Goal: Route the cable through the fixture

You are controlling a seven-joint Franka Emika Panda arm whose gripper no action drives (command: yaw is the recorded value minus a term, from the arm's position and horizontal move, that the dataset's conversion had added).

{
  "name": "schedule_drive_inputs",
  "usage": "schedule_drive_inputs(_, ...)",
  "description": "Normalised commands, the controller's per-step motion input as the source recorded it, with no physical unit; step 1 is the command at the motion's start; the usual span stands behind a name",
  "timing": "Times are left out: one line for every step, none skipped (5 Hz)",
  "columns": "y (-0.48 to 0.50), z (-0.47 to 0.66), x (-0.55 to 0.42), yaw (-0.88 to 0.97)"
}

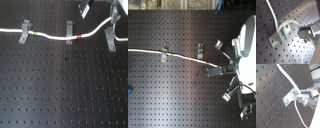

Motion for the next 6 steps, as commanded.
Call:
schedule_drive_inputs(0.186, 0.0, -0.103, 0.04)
schedule_drive_inputs(0.525, -0.08, -0.034, 0.16)
schedule_drive_inputs(0.605, -0.01, -0.038, 0.12)
schedule_drive_inputs(0.012, 0.2, -0.076, -0.02)
schedule_drive_inputs(-0.122, 0.14, -0.337, 0.0)
schedule_drive_inputs(-0.043, 0.07, -0.325, 0.09)
